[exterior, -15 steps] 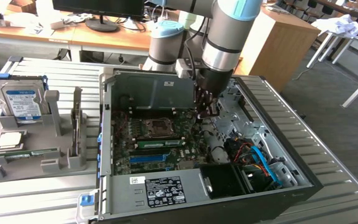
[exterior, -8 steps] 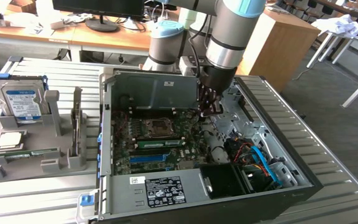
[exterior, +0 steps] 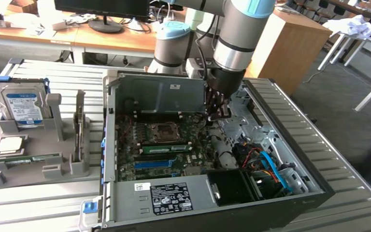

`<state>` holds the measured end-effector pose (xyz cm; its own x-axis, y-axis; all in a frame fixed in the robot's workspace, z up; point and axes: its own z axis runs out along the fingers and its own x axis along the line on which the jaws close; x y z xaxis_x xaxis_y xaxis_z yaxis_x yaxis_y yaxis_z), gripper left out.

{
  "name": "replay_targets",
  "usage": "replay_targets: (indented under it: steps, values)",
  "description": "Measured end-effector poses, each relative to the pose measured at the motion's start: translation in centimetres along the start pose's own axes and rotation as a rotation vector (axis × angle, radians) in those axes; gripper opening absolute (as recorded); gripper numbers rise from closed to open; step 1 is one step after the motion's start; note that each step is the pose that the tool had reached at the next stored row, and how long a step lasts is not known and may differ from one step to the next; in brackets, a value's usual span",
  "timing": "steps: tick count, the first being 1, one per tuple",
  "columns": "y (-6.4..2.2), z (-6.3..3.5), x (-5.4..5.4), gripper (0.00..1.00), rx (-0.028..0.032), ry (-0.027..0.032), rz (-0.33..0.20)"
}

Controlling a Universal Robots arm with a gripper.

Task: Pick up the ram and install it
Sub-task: 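Press down the ram until it locks into place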

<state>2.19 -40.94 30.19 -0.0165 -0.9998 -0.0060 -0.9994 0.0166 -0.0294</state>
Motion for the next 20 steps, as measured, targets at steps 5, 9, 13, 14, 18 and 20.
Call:
replay_targets:
  steps: [5, 9, 13, 14, 18, 20]
  values:
    - [0.00, 0.00, 0.00, 0.10, 0.0000, 0.0000, 0.000]
    - [-0.01, 0.00, 0.00, 0.10, 0.0002, 0.0024, 0.039]
    - [0.00, 0.01, 0.00, 0.10, 0.0006, 0.0050, 0.108]
    - [0.00, 0.01, 0.00, 0.10, 0.0007, 0.0055, 0.126]
    - [0.00, 0.02, 0.00, 0.10, 0.0011, 0.0077, 0.198]
    - [0.00, 0.03, 0.00, 0.10, 0.0013, 0.0088, 0.234]
